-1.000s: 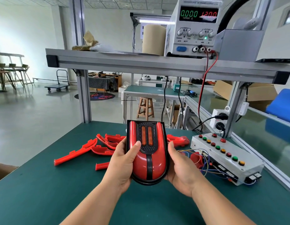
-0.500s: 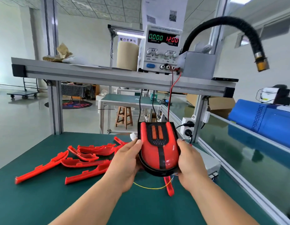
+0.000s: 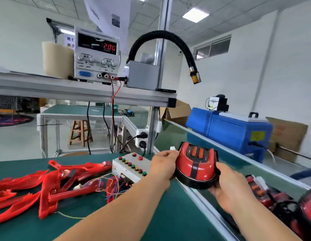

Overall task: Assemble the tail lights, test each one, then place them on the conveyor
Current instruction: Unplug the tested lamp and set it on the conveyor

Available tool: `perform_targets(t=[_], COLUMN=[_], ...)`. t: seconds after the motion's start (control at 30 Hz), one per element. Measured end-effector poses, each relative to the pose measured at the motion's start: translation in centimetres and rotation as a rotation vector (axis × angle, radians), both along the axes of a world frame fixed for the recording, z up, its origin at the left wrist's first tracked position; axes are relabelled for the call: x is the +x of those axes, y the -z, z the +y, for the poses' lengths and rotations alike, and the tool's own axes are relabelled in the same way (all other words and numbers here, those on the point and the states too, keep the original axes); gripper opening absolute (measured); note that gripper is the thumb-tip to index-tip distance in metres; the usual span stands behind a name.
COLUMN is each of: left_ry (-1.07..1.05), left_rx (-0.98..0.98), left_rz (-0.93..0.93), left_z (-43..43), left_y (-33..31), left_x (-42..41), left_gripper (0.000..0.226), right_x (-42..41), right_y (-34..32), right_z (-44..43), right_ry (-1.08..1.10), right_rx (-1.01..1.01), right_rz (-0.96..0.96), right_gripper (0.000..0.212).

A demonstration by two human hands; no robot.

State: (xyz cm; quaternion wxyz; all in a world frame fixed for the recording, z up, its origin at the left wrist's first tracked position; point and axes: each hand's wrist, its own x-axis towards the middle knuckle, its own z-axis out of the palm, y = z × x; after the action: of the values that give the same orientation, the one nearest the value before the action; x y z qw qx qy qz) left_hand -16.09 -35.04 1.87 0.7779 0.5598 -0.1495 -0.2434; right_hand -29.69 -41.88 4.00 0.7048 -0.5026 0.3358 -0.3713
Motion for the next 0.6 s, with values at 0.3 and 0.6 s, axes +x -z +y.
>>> perform_targets(t=[0.3, 0.6], left_ry=[0.155, 0.152], left_rx=[0.063, 0.093], left_rz=[0.093, 0.122], left_z=[-9.3, -11.5], left_y=[-2.7, -4.9], left_x=[0.8, 3.1], left_gripper=[0.012, 0.014], right_x=[0.8, 3.3], right_y=[-2.0, -3.8], right_z=[-9.0, -11.2], right_ry=[0.079, 0.062], right_rx=[0.036, 0.059], right_rz=[0.000, 0.020], right_gripper=[0.017, 0.016])
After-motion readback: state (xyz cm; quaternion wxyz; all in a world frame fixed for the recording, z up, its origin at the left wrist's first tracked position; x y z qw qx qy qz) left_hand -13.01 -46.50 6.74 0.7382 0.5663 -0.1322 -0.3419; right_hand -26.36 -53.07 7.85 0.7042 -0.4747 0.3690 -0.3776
